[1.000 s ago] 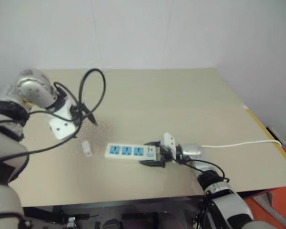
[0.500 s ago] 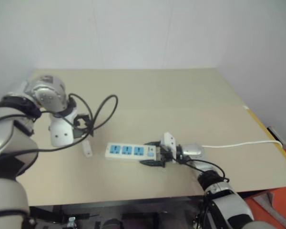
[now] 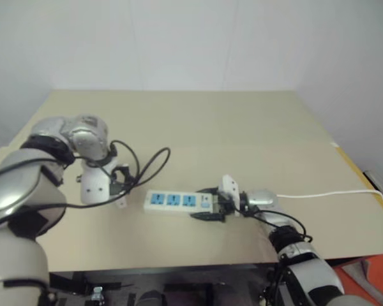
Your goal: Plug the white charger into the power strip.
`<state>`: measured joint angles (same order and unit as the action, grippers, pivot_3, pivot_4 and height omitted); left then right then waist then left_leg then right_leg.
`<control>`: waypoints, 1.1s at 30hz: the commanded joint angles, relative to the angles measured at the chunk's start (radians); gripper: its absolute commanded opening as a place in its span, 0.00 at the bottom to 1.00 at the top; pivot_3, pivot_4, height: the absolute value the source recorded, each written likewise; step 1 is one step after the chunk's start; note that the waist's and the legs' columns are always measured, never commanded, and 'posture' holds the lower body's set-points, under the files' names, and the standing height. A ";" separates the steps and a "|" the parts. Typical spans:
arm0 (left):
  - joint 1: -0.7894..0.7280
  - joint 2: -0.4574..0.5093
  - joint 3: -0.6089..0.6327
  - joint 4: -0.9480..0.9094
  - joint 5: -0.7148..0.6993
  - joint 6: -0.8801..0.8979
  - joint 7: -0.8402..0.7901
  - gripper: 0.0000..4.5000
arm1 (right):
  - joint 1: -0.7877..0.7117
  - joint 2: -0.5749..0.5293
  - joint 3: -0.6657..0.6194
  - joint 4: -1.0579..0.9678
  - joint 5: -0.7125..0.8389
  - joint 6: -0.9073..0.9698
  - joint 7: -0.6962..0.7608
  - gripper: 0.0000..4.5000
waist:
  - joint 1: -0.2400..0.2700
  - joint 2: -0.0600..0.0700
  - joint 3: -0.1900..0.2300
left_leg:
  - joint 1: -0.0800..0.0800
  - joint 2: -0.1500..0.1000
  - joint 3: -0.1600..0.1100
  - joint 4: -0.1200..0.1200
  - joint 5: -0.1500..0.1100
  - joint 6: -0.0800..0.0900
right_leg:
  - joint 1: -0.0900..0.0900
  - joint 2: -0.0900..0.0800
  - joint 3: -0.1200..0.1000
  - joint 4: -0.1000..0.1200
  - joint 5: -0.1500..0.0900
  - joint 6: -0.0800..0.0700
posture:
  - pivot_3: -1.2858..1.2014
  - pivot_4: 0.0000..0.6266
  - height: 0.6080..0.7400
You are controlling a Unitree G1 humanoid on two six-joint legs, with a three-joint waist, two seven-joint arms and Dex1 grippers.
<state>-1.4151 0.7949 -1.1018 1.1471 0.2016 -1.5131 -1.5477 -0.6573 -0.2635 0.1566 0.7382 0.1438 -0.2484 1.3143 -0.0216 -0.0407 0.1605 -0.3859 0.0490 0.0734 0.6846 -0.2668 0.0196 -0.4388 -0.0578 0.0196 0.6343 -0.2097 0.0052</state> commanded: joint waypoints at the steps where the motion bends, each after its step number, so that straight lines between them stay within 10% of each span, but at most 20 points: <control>1: 0.012 -0.006 0.047 -0.010 0.071 0.032 0.041 1.00 | 0.010 -0.012 -0.005 -0.023 0.005 0.029 -0.008 0.76 | 0.001 0.000 0.000 | 0.000 0.000 0.000 0.000 0.000 0.000 | 0.000 0.000 0.000 0.000 0.000 0.000 | 0.52 0.24 1.00; 33: 0.103 -0.060 0.199 -0.079 0.470 0.200 0.364 1.00 | 0.045 -0.035 -0.005 -0.089 0.022 0.078 -0.023 0.76 | 0.009 0.000 0.000 | -0.002 0.000 0.000 0.001 0.000 0.000 | -0.001 -0.001 -0.002 -0.001 0.001 0.000 | 0.52 0.24 1.00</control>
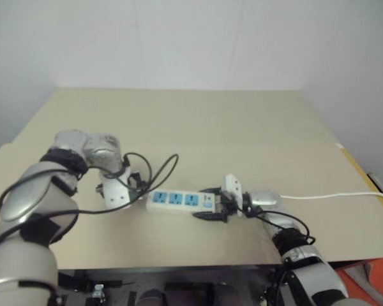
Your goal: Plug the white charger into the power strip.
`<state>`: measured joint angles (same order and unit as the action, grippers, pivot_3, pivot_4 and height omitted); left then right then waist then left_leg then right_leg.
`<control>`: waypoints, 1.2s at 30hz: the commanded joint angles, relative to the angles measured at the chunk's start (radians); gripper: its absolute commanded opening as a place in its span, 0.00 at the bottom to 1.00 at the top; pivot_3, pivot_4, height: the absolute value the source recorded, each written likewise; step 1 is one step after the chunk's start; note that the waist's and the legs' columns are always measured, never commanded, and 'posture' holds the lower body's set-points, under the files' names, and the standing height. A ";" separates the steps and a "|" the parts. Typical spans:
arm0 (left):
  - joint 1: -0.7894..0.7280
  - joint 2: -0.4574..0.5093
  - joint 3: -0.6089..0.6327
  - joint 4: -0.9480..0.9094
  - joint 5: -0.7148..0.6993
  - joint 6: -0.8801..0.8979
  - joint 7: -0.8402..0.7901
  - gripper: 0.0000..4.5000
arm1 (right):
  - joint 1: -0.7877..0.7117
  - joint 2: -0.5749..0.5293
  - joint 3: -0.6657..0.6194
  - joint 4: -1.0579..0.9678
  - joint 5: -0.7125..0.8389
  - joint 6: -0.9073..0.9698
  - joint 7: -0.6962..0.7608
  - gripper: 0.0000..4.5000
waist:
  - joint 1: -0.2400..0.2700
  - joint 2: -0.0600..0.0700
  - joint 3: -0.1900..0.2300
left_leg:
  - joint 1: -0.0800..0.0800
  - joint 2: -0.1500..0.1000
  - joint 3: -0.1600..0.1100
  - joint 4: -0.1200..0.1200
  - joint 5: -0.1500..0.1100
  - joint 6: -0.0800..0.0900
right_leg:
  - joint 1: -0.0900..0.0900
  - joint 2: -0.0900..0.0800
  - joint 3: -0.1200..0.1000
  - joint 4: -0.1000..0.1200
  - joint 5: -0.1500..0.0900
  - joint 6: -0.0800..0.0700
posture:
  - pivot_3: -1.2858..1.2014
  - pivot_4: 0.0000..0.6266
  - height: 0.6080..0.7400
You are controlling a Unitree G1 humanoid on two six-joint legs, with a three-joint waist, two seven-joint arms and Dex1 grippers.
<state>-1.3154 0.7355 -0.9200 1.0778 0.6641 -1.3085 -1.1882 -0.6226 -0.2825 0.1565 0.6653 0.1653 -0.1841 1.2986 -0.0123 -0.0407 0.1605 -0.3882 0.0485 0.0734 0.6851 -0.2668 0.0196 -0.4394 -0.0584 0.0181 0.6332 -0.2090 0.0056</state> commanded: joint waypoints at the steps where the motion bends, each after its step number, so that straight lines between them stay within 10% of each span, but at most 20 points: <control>1: 0.005 0.000 0.017 -0.011 0.010 -0.007 0.004 1.00 | 0.010 -0.016 -0.005 -0.017 0.000 0.014 -0.008 0.76 | 0.000 0.000 0.000 | 0.000 0.000 0.000 0.000 0.000 0.000 | 0.000 0.000 0.000 0.000 0.000 0.000 | 0.52 0.24 1.00; 12: 0.009 0.002 0.017 -0.005 -0.043 -0.026 -0.058 0.22 | 0.009 -0.020 -0.004 -0.010 -0.005 0.008 -0.019 0.76 | 0.000 0.000 0.000 | 0.000 0.000 0.000 0.001 0.000 0.000 | 0.000 0.000 0.000 0.000 0.000 0.000 | 0.52 0.24 1.00; 23: 0.086 0.015 0.164 -0.066 -0.410 0.112 -0.207 0.22 | 0.011 -0.019 -0.002 -0.006 -0.007 0.003 -0.024 0.76 | -0.001 0.000 0.000 | 0.000 0.000 0.000 0.002 0.000 0.000 | 0.000 0.000 0.000 0.002 0.000 0.000 | 0.52 0.24 1.00; 36: 0.312 0.008 0.579 -0.500 -0.993 0.903 -0.396 0.22 | 0.012 -0.015 0.007 0.011 -0.012 -0.012 -0.020 0.76 | -0.003 0.000 0.000 | -0.001 0.000 -0.003 0.010 -0.001 0.001 | 0.001 0.000 -0.001 0.008 0.000 0.001 | 0.52 0.24 1.00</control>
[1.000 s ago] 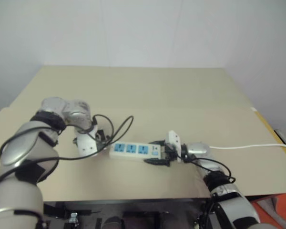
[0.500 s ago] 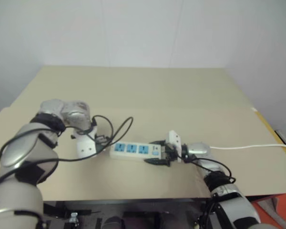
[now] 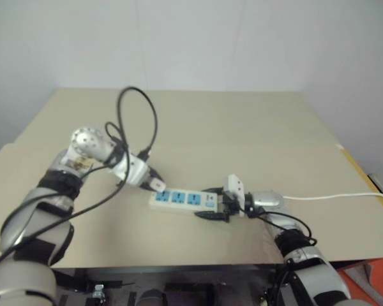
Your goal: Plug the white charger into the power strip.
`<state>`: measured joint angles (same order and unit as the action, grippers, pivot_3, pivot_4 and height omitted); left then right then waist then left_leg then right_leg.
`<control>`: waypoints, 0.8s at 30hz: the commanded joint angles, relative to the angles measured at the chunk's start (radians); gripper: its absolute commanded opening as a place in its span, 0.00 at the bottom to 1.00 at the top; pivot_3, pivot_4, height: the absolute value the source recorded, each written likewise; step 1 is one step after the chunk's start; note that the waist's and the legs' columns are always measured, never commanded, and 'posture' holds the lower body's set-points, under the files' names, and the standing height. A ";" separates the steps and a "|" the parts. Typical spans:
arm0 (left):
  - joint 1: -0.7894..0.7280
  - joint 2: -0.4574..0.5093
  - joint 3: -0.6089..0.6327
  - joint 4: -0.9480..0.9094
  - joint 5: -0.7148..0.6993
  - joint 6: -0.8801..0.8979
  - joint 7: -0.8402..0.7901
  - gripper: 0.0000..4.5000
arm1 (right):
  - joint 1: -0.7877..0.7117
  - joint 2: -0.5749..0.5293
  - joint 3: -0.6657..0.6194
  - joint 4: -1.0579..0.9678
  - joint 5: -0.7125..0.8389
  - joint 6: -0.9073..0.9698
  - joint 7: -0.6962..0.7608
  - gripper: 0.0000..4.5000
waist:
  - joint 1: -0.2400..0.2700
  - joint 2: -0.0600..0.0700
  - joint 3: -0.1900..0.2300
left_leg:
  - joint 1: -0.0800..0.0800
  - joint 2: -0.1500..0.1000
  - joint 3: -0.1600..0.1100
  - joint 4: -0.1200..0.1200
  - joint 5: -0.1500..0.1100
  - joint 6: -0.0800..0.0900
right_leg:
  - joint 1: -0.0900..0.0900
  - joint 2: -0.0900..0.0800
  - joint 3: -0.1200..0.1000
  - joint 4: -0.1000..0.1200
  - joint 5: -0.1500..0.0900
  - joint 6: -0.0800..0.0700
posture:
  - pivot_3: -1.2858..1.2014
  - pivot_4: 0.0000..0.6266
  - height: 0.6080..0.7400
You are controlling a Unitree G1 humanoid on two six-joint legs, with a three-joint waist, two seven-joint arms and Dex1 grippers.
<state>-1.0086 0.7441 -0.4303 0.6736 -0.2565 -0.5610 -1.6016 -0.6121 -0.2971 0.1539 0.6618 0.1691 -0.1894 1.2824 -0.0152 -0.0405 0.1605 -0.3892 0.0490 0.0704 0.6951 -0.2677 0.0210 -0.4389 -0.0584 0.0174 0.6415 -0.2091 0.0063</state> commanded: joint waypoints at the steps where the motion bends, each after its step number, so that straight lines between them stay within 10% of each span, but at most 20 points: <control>1: 0.014 -0.003 0.110 -0.122 -0.088 0.197 0.016 0.22 | 0.001 0.000 0.010 0.015 -0.016 -0.008 -0.005 0.76 | 0.000 0.000 0.000 | 0.000 0.000 0.000 0.000 0.000 0.000 | 0.000 0.000 0.000 0.000 0.000 0.000 | 0.52 0.24 1.00; 24: 0.324 -0.144 0.364 -0.630 -0.410 1.051 0.253 0.22 | 0.018 0.004 0.014 0.004 -0.016 -0.010 -0.026 0.76 | -0.001 0.000 0.000 | 0.002 -0.001 -0.001 0.000 0.000 0.000 | 0.001 0.000 0.001 0.001 0.000 0.000 | 0.52 0.24 1.00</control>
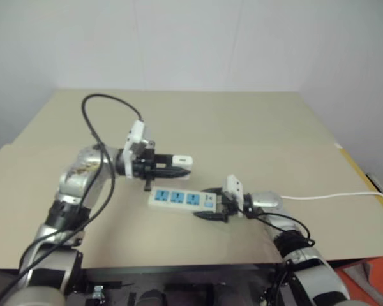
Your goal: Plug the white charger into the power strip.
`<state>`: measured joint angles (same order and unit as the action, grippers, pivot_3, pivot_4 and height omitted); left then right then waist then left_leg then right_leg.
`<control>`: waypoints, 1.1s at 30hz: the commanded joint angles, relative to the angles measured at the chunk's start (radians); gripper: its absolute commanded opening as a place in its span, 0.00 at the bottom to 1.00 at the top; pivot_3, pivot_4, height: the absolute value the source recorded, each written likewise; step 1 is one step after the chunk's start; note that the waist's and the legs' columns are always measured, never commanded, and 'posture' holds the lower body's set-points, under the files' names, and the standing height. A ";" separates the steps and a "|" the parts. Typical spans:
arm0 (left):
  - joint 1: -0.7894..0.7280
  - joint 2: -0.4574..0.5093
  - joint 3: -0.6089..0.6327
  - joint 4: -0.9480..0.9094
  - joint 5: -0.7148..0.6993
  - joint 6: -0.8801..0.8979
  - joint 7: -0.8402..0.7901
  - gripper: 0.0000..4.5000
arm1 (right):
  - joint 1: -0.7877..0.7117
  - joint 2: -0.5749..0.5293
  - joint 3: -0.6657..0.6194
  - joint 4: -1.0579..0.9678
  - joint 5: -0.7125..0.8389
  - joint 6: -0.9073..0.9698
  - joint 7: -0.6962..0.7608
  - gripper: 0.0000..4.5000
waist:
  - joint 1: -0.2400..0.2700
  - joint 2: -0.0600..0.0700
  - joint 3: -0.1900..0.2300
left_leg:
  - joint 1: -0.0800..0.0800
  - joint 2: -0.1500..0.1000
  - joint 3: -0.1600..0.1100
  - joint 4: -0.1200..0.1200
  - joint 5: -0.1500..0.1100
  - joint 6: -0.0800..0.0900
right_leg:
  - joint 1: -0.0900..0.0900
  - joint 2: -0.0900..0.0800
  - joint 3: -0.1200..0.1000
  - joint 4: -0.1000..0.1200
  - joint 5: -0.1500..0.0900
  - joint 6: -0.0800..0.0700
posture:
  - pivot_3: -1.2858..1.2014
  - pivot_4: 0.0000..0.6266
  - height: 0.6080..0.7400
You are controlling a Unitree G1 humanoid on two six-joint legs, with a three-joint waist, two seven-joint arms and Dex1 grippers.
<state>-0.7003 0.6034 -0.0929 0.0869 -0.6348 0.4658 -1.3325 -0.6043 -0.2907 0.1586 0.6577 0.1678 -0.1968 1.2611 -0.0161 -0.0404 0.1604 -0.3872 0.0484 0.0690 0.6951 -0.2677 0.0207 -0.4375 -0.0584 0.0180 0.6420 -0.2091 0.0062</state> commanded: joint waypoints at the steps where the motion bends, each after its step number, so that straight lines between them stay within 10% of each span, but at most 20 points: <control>1: 0.027 -0.006 0.024 -0.038 -0.030 0.017 -0.032 0.22 | 0.008 -0.001 0.010 0.010 -0.016 -0.003 -0.005 0.76 | 0.000 0.000 0.000 | 0.001 0.000 0.000 0.000 0.000 0.000 | 0.000 0.000 0.000 0.000 0.000 0.000 | 0.52 0.24 1.00; 33: 0.000 -0.208 -0.050 0.345 0.209 -0.393 -0.247 0.22 | 0.004 0.012 0.026 0.007 0.004 0.012 0.047 0.76 | -0.005 0.000 0.000 | 0.002 -0.001 0.000 -0.001 0.000 0.000 | 0.002 0.000 0.000 -0.001 0.000 0.000 | 0.52 0.24 1.00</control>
<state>-0.7001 0.3986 -0.1562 0.4438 -0.4281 0.0897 -1.5811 -0.6104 -0.2847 0.1690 0.6694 0.1725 -0.2020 1.2859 -0.0212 -0.0404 0.1603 -0.3856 0.0479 0.0689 0.6945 -0.2678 0.0209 -0.4356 -0.0581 0.0181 0.6408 -0.2093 0.0058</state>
